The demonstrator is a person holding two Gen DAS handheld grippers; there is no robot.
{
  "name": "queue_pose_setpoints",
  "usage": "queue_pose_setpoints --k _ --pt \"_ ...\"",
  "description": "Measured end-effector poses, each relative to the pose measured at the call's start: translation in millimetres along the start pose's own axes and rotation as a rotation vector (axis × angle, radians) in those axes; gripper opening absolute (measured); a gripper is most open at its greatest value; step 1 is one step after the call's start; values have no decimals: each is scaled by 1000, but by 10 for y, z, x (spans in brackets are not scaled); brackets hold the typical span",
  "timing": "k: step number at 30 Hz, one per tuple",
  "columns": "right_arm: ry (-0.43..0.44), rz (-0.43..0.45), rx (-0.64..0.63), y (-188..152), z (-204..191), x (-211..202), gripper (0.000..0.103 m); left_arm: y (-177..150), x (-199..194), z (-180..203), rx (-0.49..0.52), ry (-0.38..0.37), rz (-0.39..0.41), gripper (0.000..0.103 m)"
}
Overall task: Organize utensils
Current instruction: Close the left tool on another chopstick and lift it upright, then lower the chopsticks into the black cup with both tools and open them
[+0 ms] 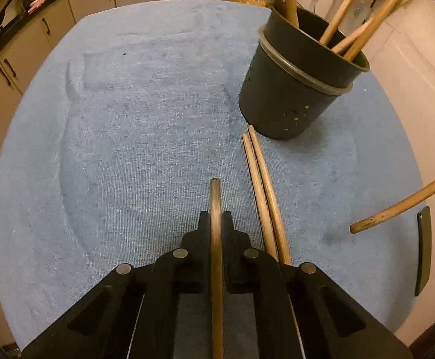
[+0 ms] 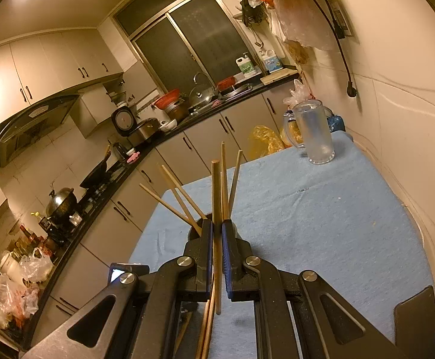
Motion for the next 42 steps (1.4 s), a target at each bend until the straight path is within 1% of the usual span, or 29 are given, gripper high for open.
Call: queue_pose_setpoints --k 2,4,8,12,16,20,22,27,32,39,42 --pt "-1 2 -1 4 1 -3 7 -16 -36 -33 -14 -3 25 7" --pt "-5 9 -5 4 -5 -15 7 -21 -163 -61 -22 -28 58 7" --pt "-7 22 -5 28 -9 -73 7 44 -573 -98 -38 -70 156 7" --pt "-10 41 -18 79 -42 -130 7 94 -1071 -119 -61 -115 263 7" --pt "-10 53 -27 117 -74 -174 7 155 -1401 -128 -65 -132 344 6" --pt "-9 56 -31 125 -87 -189 7 222 -1563 -114 -54 -141 389 6" --pt "-9 59 -31 124 -90 -197 7 296 -1544 -110 -49 -143 395 6" --pt "-14 67 -34 166 -74 -209 7 300 -1747 -62 -48 -152 421 6" --pt "-16 83 -43 247 -86 -234 7 378 -1951 37 -41 -164 458 6" --pt "-27 109 -50 440 -76 -188 7 624 -2475 200 -39 -215 554 6" --pt "-30 120 -53 567 -82 -142 7 772 -2657 294 -42 -219 608 6"
Point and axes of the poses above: each gripper's, at about its wrist camera, not at the fingertips, and x roughly the way its jaws point, z to its right, y to its top, the point moved 5 cm from there along x, roughly the way its jaws point, and after that the axes turned 14 degrees about -x, right-handed, at the moved point
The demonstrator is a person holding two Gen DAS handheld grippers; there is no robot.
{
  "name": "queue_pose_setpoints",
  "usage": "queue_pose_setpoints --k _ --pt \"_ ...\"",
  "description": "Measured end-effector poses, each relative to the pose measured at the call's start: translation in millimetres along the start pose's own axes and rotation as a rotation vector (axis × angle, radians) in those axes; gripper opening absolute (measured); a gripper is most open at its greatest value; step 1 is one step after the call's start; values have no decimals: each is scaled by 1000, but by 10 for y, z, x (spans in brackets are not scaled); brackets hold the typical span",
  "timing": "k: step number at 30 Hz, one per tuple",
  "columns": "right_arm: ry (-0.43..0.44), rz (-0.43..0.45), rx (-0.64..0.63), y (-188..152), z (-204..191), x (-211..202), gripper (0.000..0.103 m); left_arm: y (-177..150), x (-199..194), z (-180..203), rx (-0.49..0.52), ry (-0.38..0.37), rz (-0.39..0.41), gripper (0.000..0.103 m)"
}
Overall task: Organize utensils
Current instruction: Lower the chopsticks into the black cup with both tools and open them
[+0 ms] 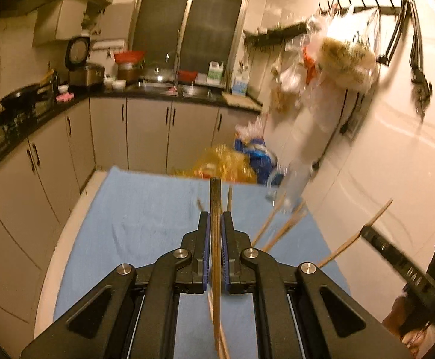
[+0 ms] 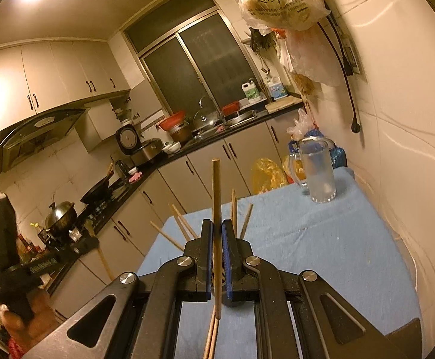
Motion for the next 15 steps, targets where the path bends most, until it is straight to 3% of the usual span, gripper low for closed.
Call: queue_pose_setpoints --k 4,9,15 --pt "-12 18 -9 172 -3 103 7 274 37 126 -25 -2 75 6" --pt "-37 26 -15 318 12 308 7 466 304 179 -85 -20 99 6" --pt "-54 -8 -25 304 59 603 7 448 749 136 -139 -31 69 6"
Point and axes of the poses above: each gripper's, at about its wrist camera, not at the fingertips, and x roughly the way its jaws point, z to its right, y to its top, the point moved 5 cm from there along x, roughly the way its jaws point, and after that the axes turned 14 degrees about -x, right-handed, at the moved point
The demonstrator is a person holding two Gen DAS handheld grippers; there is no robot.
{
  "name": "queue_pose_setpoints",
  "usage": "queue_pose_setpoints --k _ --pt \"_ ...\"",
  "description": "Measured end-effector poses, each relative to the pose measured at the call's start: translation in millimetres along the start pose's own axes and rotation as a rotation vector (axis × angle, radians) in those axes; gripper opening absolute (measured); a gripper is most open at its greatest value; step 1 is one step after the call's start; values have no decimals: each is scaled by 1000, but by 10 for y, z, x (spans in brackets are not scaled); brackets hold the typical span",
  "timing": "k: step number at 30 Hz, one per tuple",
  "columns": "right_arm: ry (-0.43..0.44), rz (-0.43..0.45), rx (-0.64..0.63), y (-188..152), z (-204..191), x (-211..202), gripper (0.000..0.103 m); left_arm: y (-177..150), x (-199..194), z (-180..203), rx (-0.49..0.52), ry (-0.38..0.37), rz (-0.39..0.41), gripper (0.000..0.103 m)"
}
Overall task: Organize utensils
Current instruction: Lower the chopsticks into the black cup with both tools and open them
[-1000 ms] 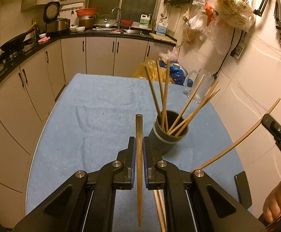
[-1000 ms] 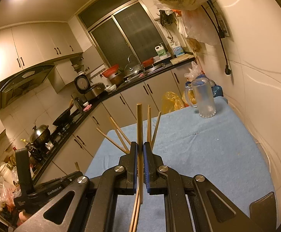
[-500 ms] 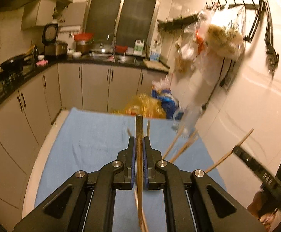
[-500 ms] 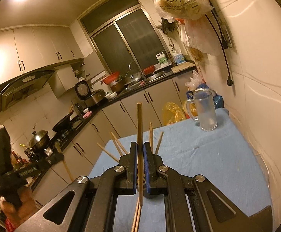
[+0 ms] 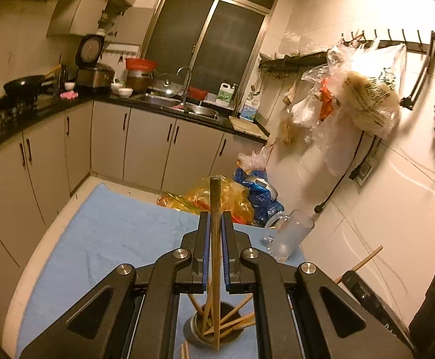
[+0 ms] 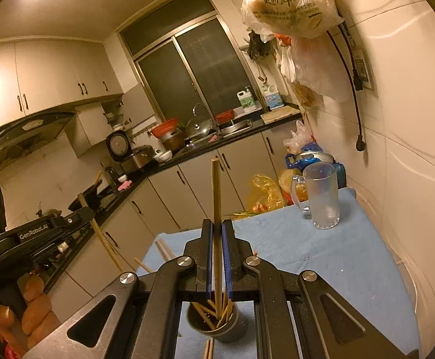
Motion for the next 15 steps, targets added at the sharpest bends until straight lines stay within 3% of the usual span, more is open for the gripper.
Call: queue_pose_setpoints --k 8,15 --pt "21 -99 -8 -273 -48 352 7 -229 409 -167 -7 15 -57 6" --pt "21 -126 -9 -406 -55 427 7 -268 456 -212 -13 19 -80 6"
Point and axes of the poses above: each gripper's, at about its wrist camera, not at the fingertips, and x roughly the way its jaws point, z to its right, y to its top, the point moved 5 cm from there along x, roughly the way its jaws point, and after that the axes turned 14 degrees about -x, right-handed, at the moved point
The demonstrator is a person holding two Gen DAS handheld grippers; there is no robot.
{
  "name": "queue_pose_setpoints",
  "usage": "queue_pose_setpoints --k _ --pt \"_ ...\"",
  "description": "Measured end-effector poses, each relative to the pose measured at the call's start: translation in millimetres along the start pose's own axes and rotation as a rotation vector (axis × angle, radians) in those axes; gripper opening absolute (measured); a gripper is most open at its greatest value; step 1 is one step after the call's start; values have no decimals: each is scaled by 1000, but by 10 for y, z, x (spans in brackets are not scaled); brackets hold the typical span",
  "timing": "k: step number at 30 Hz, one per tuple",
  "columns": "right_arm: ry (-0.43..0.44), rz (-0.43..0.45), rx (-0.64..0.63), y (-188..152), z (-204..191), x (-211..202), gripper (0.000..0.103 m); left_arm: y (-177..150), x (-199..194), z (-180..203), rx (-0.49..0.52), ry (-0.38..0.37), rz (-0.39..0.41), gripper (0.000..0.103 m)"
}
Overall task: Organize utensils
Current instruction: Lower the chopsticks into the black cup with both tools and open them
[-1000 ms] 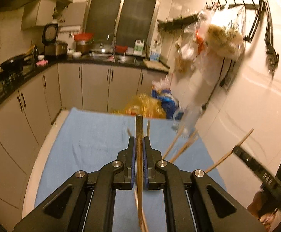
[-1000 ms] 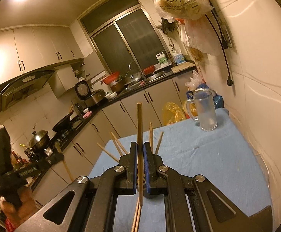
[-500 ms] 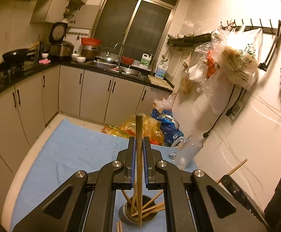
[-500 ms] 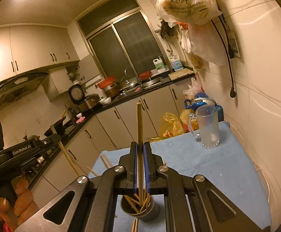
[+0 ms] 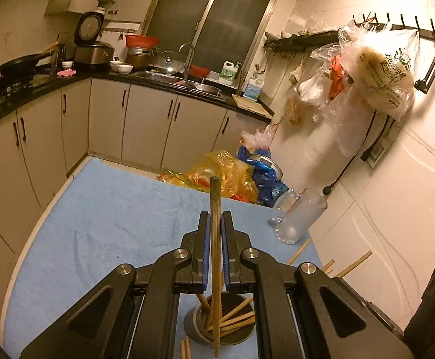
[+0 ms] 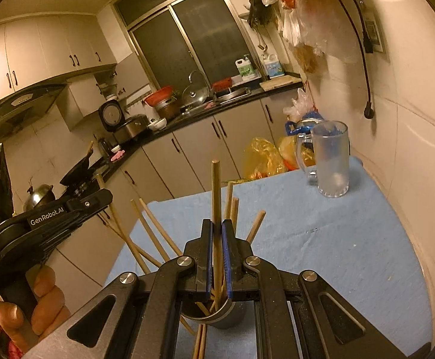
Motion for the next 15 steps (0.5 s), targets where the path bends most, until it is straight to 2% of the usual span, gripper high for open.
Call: queue_pose_setpoints --k 7,15 --pt "-8 16 -17 26 -20 -41 7 191 -278 131 15 -30 62 6" --pt "-12 2 -11 -9 -1 25 7 139 -128 98 11 -5 57 6"
Point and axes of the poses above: each gripper's, at about its wrist camera, not at the fingertips, and x roughly the way its jaws point, z to its right, y to its top, the point moved 5 cm from there along x, roughly the way its jaws point, and after that the axes turned 14 degrees about -x, right-handed, at the moved point
